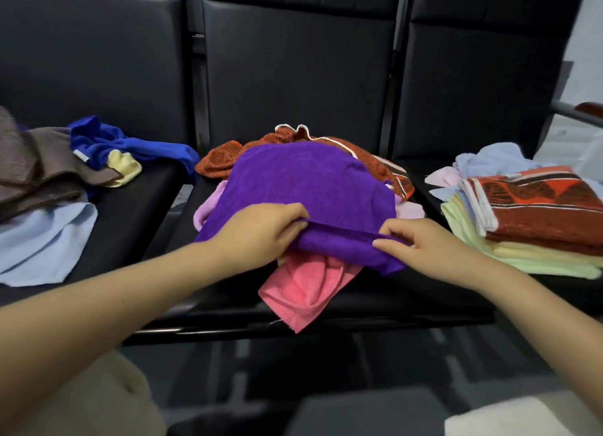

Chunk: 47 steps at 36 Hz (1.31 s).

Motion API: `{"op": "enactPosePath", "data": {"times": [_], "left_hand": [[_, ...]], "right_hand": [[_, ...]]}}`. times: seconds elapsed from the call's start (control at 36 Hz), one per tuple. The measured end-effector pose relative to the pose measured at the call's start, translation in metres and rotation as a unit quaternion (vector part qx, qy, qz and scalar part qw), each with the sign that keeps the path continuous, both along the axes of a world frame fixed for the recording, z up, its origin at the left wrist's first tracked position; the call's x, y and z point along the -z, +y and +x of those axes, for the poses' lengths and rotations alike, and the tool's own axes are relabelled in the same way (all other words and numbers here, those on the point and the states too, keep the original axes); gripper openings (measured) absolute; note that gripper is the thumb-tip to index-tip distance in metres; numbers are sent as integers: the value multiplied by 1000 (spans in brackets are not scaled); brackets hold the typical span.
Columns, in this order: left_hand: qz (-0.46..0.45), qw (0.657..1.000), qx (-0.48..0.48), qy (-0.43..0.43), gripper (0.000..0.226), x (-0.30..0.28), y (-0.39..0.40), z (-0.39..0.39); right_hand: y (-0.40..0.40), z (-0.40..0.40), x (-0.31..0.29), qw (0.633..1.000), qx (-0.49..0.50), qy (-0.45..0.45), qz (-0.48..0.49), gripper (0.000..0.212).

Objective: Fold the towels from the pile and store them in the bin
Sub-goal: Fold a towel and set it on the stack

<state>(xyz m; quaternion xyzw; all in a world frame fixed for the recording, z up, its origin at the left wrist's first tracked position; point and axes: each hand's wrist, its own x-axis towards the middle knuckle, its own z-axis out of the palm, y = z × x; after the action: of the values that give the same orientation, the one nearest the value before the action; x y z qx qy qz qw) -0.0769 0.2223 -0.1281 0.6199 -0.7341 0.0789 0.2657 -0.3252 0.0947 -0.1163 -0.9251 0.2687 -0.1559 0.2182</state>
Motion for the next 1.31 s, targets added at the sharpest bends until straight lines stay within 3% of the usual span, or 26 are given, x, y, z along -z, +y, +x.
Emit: {"op": "enactPosePath", "data": {"times": [0.06, 0.11, 0.19, 0.25, 0.28, 0.31, 0.39, 0.44, 0.53, 0.58, 0.67, 0.72, 0.78, 0.83, 0.89, 0.94, 1.03, 1.11, 1.19, 1.31], "left_hand": [[-5, 998, -15, -66, 56, -11, 0, 15], [-6, 997, -26, -76, 57, -20, 1, 32], [-2, 999, -32, -35, 57, -28, 7, 53], [15, 999, -41, 20, 45, -31, 12, 61], [35, 997, -44, 56, 34, -31, 14, 64], [54, 993, -47, 94, 26, -32, 17, 66], [87, 977, -55, 186, 31, -33, 25, 66], [103, 969, -61, 215, 35, -33, 30, 62], [115, 961, -62, 243, 40, -28, 39, 56], [126, 961, -56, 239, 47, -22, 45, 54], [175, 962, -41, 207, 51, -11, 55, 49], [221, 958, -25, 181, 46, -3, 61, 45], [262, 951, -11, 161, 35, 5, 65, 44], [284, 947, 0, 149, 30, 10, 68, 43], [285, 946, 9, 157, 33, 10, 68, 44], [264, 949, 7, 170, 46, 5, 65, 49], [222, 963, -12, 154, 59, -5, 54, 63], [180, 970, -47, 159, 41, -21, 41, 73], [147, 971, -79, 173, 17, -32, 25, 81], [118, 968, -127, 179, 13, -33, -1, 93]], "right_hand": [[-11, -7, -6, 1000, 19, -7, -6, 17], [-22, -15, -13, 998, 25, -53, 14, 15], [-31, -22, -15, 988, 49, -121, 80, 17], [-32, -23, -12, 967, 58, -184, 169, 10], [-31, -22, -12, 942, 52, -231, 237, 16], [-32, -22, -10, 911, 43, -276, 303, 36], [-30, -22, -9, 849, 26, -342, 401, 74], [-25, -23, -7, 846, 38, -327, 419, 90], [-16, -24, 1, 870, 50, -261, 415, 93], [-10, -26, 5, 891, 52, -209, 401, 78], [0, -31, 6, 892, 63, -150, 422, 27], [3, -37, 8, 894, 74, -108, 429, 24], [4, -41, 10, 893, 64, -70, 440, 46], [3, -44, 15, 899, 64, -35, 433, 90], [4, -45, 15, 906, 51, -12, 420, 105], [3, -42, 12, 913, 38, -32, 405, 92], [-3, -34, -1, 916, 51, -134, 374, 61], [-16, -18, -9, 919, 124, -215, 306, 26], [-35, -3, -11, 907, 210, -262, 253, 20], [-45, 19, -14, 911, 243, -266, 201, 23]]}}
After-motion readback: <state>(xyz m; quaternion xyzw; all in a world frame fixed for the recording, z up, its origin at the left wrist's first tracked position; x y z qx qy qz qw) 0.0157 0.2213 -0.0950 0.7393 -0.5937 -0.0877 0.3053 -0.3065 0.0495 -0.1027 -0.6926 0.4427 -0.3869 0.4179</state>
